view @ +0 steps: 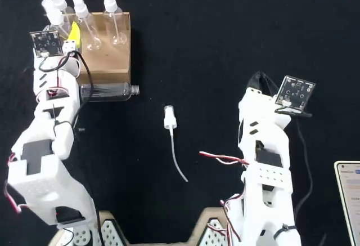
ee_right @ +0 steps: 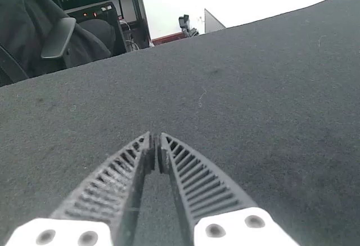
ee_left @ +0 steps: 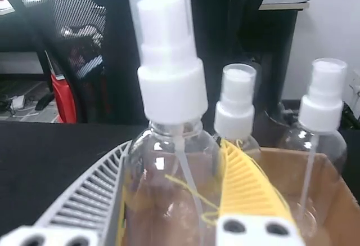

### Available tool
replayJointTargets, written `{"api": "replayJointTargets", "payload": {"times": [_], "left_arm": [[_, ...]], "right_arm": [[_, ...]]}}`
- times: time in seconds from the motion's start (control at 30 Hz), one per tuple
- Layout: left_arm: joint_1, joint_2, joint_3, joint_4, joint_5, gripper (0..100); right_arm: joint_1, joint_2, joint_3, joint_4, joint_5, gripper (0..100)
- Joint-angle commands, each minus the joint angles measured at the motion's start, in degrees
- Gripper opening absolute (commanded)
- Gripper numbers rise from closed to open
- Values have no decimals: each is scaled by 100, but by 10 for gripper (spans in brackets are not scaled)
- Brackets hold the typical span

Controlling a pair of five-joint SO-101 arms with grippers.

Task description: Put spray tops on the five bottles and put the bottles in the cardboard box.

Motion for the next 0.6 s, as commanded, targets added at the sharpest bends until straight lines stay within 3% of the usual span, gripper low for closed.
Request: {"api": "replayJointTargets", "payload": {"times": [0.0, 0.27, 0.57], "left_arm": [[-189, 273, -435, -932, -18, 32], [-242, 1143, -435, -1952, -26, 32], [-259, 1336, -479, -1952, -26, 36]], "right_arm": [[-70, -127, -163, -141, -18, 15], [-70, -127, -163, -141, -18, 15], [-70, -127, -163, -141, -18, 15]]}}
